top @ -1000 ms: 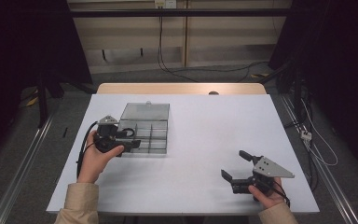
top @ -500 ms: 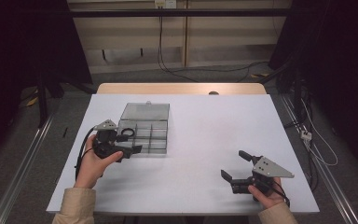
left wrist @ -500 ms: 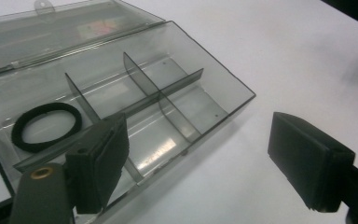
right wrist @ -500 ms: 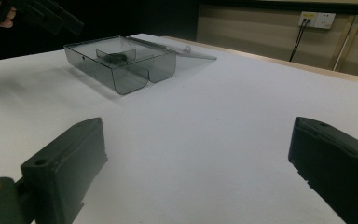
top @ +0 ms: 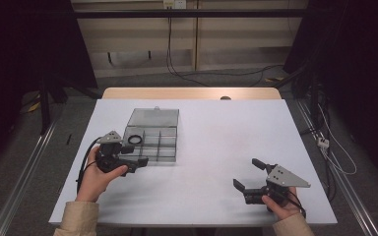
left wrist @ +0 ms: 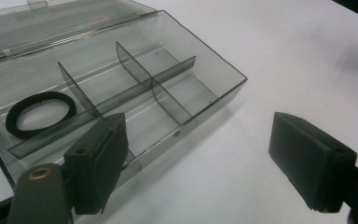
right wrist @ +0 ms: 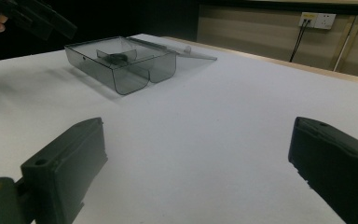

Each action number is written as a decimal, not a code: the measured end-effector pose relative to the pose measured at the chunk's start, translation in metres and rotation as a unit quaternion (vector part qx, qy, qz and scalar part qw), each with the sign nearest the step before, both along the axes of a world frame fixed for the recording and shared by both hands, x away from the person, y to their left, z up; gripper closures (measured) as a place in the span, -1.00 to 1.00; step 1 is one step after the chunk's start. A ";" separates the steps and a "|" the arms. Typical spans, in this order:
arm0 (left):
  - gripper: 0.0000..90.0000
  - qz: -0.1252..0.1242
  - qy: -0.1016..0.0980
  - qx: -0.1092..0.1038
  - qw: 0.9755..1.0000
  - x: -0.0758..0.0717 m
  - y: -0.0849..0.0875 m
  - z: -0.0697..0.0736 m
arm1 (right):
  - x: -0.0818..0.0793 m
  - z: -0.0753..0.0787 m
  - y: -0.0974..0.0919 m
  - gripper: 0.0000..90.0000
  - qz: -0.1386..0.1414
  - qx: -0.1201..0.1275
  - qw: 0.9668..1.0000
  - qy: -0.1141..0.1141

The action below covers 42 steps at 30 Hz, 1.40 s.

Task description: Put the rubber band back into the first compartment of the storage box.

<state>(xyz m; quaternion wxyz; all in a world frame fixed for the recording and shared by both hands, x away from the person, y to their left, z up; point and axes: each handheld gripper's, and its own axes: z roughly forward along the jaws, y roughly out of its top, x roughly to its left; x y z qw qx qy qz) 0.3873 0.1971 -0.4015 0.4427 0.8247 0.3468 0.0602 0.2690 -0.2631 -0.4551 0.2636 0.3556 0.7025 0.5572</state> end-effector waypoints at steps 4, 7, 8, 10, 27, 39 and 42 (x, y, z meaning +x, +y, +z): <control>-0.56 0.000 -0.002 0.002 1.000 -0.004 0.003 0.000 | 0.000 0.000 0.000 -0.92 -0.001 0.000 1.000 0.000; -0.56 0.000 -0.002 -0.001 1.000 -0.006 0.005 -0.002 | 0.000 0.000 0.000 -0.92 0.000 0.000 1.000 0.000; -0.57 -0.001 -0.004 0.000 1.000 -0.007 0.006 -0.002 | 0.000 0.000 0.000 -0.92 0.001 0.000 1.000 -0.001; -0.57 -0.002 -0.004 0.001 1.000 -0.008 0.008 -0.003 | -0.001 0.000 0.000 -0.92 0.001 0.000 1.000 -0.001; -0.60 0.002 -0.014 0.003 1.000 -0.018 0.019 -0.009 | -0.001 0.000 0.001 -0.92 0.000 -0.001 1.000 -0.001; -0.62 0.008 -0.020 0.006 1.000 -0.022 0.028 -0.014 | -0.001 0.000 0.001 -0.92 0.000 -0.001 1.000 0.000; -0.62 0.008 -0.021 0.007 1.000 -0.024 0.030 -0.015 | -0.001 0.000 0.001 -0.92 0.000 -0.001 1.000 -0.001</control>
